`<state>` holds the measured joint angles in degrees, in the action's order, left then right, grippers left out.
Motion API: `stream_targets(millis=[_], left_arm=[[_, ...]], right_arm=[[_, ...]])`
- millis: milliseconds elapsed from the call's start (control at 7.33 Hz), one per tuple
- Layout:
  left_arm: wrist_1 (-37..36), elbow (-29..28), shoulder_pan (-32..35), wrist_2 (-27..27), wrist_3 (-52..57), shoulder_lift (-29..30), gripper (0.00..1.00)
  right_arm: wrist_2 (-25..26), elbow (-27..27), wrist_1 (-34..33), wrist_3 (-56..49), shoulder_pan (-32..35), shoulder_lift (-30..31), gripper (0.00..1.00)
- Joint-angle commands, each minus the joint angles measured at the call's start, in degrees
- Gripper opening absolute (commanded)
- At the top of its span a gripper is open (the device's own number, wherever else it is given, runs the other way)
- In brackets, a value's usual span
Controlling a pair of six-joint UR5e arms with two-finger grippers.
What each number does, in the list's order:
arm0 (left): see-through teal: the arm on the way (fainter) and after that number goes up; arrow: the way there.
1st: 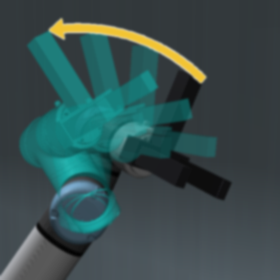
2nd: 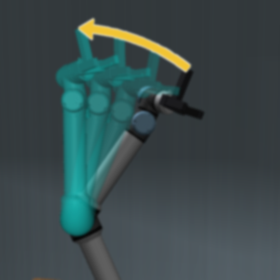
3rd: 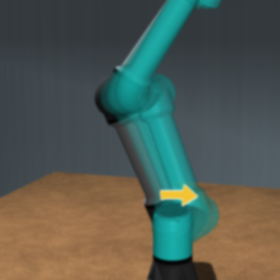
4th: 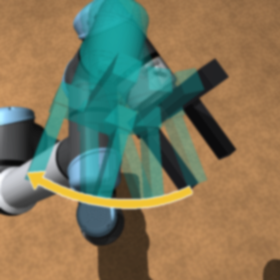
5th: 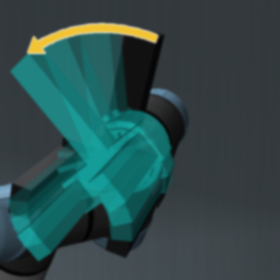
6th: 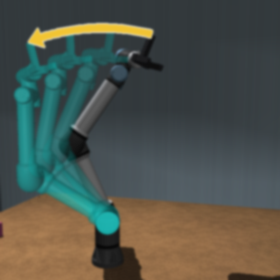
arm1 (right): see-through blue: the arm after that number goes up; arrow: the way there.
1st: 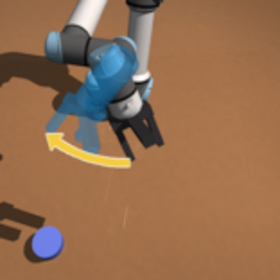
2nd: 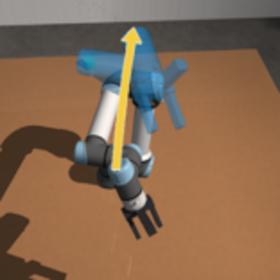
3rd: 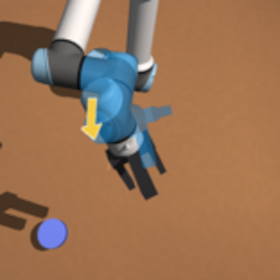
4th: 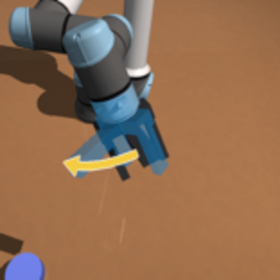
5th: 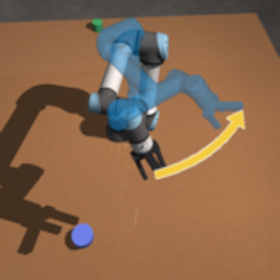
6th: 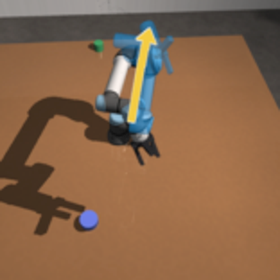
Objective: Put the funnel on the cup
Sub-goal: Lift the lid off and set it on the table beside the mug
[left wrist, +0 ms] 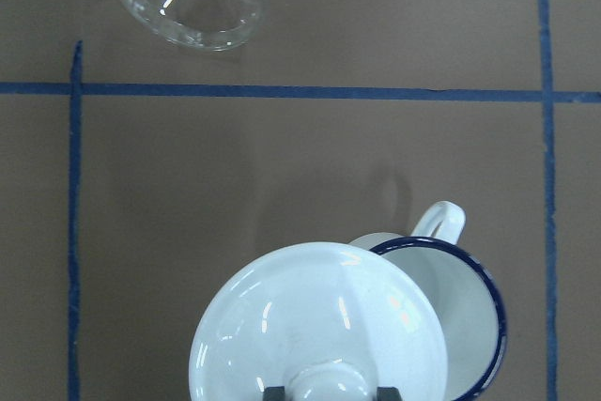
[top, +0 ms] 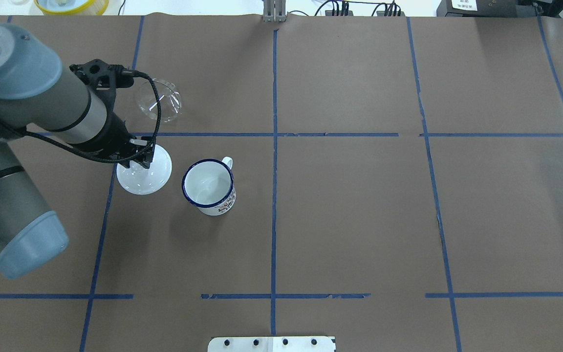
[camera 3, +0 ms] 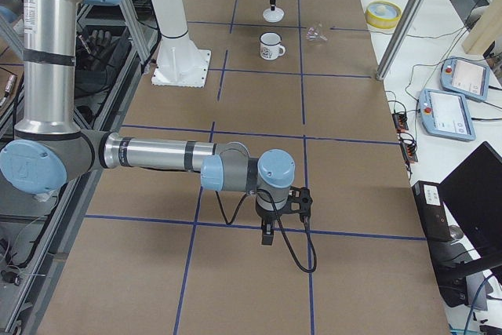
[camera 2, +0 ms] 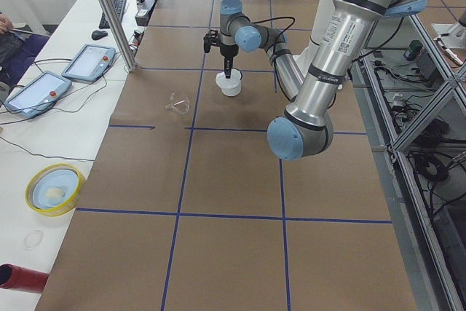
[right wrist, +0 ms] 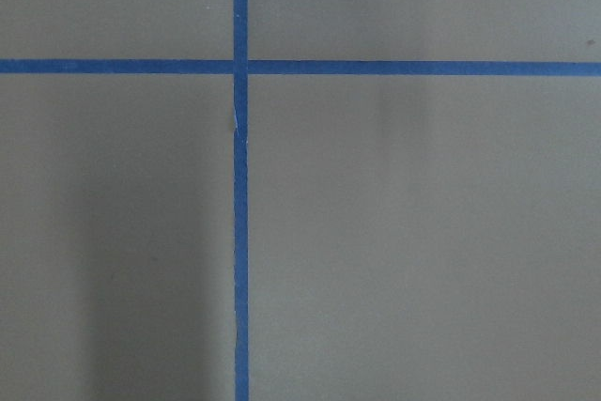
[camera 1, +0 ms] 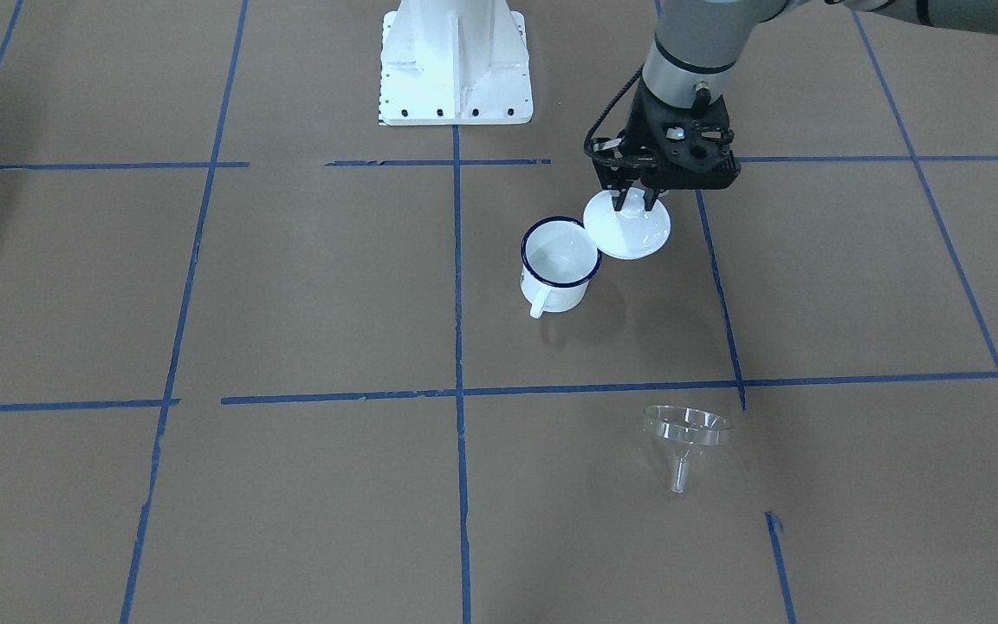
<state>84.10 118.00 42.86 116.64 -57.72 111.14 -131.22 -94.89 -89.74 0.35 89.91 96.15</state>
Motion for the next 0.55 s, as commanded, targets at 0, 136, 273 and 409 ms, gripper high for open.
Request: stream_targets(millis=[0,136,273,409], left_arm=[[13.76,-5.02,-0.23,-0.09,-1.86,-6.55,0.0],[15.81,-8.62,-0.49,-0.01,-1.96,-6.55,0.0],[18.88,-11.79,-0.58,-0.01,-1.96,-6.47,0.0],[19.78,-13.3,-0.58,-0.01,-1.87,-6.38,0.0]], right_arm=[[0.0,0.06,0.0,0.0,0.0,0.0,1.0],[0.0,0.06,0.0,0.0,0.0,0.0,1.0],[0.0,-0.03,0.0,0.0,0.0,0.0,1.0],[0.0,0.06,0.0,0.0,0.0,0.0,1.0]])
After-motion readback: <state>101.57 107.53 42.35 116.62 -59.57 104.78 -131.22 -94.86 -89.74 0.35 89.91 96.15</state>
